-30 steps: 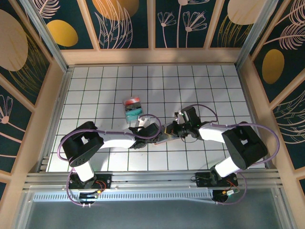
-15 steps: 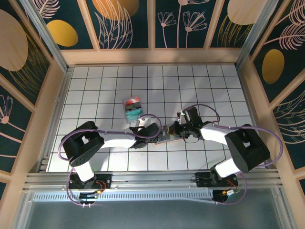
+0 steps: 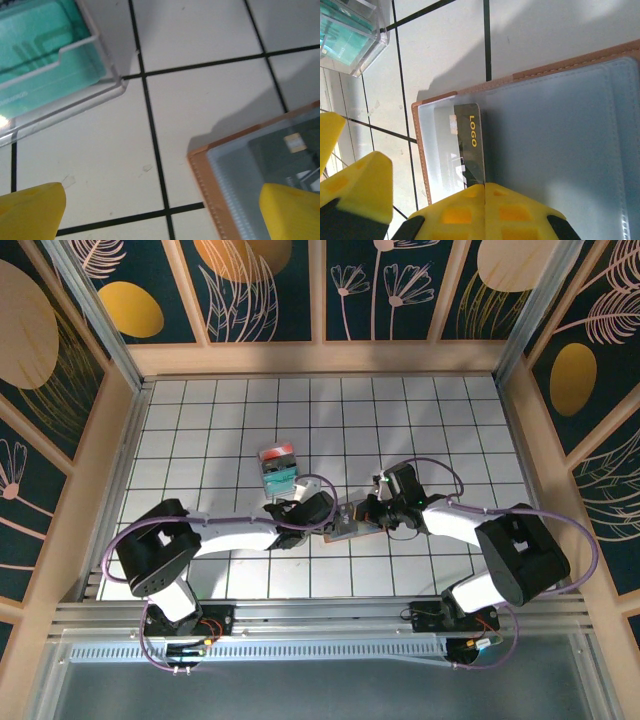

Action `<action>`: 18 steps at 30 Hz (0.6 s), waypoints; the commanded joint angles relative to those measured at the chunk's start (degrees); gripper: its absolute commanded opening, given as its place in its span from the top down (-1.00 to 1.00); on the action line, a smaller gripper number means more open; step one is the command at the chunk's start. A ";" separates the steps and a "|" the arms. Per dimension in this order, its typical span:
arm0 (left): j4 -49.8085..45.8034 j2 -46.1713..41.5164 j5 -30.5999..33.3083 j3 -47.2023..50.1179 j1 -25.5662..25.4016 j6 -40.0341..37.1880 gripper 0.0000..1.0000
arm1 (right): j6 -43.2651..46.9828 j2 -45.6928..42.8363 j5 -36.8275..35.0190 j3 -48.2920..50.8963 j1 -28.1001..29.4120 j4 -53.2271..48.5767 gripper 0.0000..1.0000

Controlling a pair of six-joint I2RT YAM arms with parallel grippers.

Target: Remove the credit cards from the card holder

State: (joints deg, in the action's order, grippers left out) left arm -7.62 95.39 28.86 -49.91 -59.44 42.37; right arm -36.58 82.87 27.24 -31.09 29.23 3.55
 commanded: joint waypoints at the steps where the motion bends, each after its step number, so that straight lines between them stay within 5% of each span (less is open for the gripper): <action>1: 1.79 0.41 -0.35 -1.22 -0.36 -1.80 -0.98 | -0.42 -1.14 -0.64 0.07 -0.33 -1.35 1.00; 18: 0.32 7.70 -2.22 -0.56 -0.49 -0.68 -0.98 | -3.87 -2.36 7.32 1.77 -0.35 7.29 0.85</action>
State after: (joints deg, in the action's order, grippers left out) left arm -5.93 101.03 28.34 -50.37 -59.59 42.02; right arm -38.59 82.06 30.63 -30.65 29.21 6.35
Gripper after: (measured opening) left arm 0.988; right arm 0.067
